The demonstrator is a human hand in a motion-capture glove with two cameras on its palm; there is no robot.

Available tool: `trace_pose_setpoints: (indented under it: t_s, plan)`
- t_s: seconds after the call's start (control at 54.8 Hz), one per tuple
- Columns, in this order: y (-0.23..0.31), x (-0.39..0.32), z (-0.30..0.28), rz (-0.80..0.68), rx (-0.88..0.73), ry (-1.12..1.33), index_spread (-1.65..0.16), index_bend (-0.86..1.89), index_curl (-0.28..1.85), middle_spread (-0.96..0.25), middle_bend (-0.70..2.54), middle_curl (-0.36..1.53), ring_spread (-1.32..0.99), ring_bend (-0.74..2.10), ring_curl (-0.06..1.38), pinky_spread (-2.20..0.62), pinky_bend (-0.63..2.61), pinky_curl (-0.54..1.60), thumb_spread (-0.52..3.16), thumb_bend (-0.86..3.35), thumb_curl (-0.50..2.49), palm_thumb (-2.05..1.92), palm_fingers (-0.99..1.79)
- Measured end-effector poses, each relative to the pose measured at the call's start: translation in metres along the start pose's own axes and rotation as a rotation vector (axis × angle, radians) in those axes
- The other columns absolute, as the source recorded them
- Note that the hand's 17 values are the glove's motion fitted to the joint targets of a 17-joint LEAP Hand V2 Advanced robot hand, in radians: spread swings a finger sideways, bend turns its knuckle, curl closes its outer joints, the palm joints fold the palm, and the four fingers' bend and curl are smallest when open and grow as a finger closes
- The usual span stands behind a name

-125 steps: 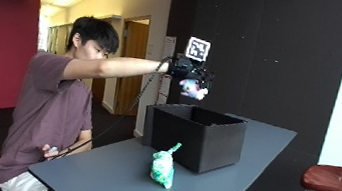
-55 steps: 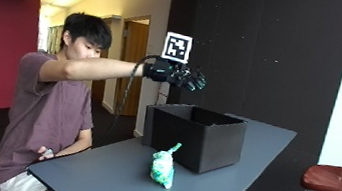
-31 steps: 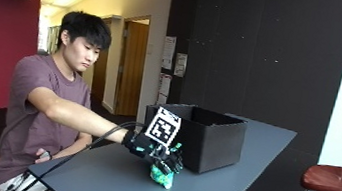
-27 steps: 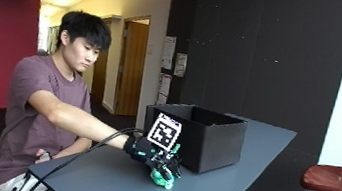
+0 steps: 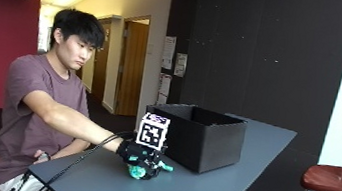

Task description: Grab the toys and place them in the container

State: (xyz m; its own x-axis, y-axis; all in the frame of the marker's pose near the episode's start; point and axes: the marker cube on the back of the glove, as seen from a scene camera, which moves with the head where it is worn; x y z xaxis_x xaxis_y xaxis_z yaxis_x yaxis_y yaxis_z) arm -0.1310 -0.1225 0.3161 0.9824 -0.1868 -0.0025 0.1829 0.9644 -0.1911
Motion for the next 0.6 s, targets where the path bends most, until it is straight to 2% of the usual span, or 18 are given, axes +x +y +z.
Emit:
trace_pose_setpoints:
  t_s: [0.037, 0.055, 0.073, 0.128, 0.237, 0.274, 0.329, 0.402, 0.475, 0.493, 0.603]
  plan:
    - [0.006, -0.001, -0.002, -0.010, -0.069, -0.041, -0.25, 0.86, 0.53, -0.28, 0.93, 0.65, -0.40, 0.91, 0.65, -0.29, 0.73, 0.39, 1.09, 0.18, 0.52, 0.49, 1.33]
    - [0.009, -0.002, -0.003, -0.014, -0.107, -0.055, -0.25, 0.88, 0.55, -0.29, 0.94, 0.66, -0.41, 0.92, 0.66, -0.29, 0.72, 0.40, 1.08, 0.16, 0.53, 0.47, 1.24]
    - [0.013, -0.002, -0.005, -0.018, -0.148, -0.067, -0.25, 0.95, 0.58, -0.28, 0.98, 0.68, -0.41, 0.94, 0.67, -0.30, 0.74, 0.41, 1.05, 0.17, 0.54, 0.49, 1.33]
    - [0.025, -0.005, -0.015, -0.022, -0.252, -0.077, -0.24, 1.06, 0.63, -0.28, 1.06, 0.71, -0.42, 0.99, 0.69, -0.31, 0.77, 0.43, 0.99, 0.16, 0.58, 0.50, 1.31]
    - [0.032, -0.006, -0.054, 0.019, -0.298, -0.065, -0.21, 1.18, 0.71, -0.26, 1.17, 0.77, -0.43, 1.09, 0.73, -0.33, 0.83, 0.46, 0.89, 0.15, 0.65, 0.52, 1.24]
    - [0.033, -0.002, -0.077, 0.004, -0.276, -0.040, -0.21, 1.21, 0.73, -0.25, 1.19, 0.78, -0.42, 1.11, 0.74, -0.34, 0.84, 0.47, 0.86, 0.15, 0.67, 0.52, 1.22]
    - [0.035, 0.010, -0.117, -0.109, -0.217, 0.098, -0.19, 1.24, 0.76, -0.24, 1.23, 0.80, -0.42, 1.14, 0.75, -0.34, 0.86, 0.49, 0.82, 0.14, 0.70, 0.52, 1.19]
    - [0.037, -0.020, -0.174, -0.057, -0.138, -0.013, -0.18, 1.26, 0.79, -0.23, 1.26, 0.81, -0.42, 1.18, 0.76, -0.35, 0.88, 0.50, 0.77, 0.14, 0.73, 0.52, 1.17]
    - [0.045, -0.035, -0.225, -0.257, -0.065, 0.016, -0.17, 1.28, 0.81, -0.22, 1.28, 0.82, -0.41, 1.20, 0.77, -0.35, 0.90, 0.51, 0.73, 0.13, 0.77, 0.53, 1.15]
    - [0.045, -0.040, -0.238, -0.263, -0.047, 0.016, -0.17, 1.29, 0.81, -0.21, 1.28, 0.82, -0.41, 1.20, 0.77, -0.35, 0.90, 0.52, 0.72, 0.13, 0.78, 0.53, 1.14]
    - [0.032, -0.083, -0.307, -0.089, 0.062, 0.040, -0.16, 1.29, 0.83, -0.20, 1.31, 0.83, -0.41, 1.23, 0.77, -0.35, 0.92, 0.53, 0.68, 0.12, 0.83, 0.53, 1.13]
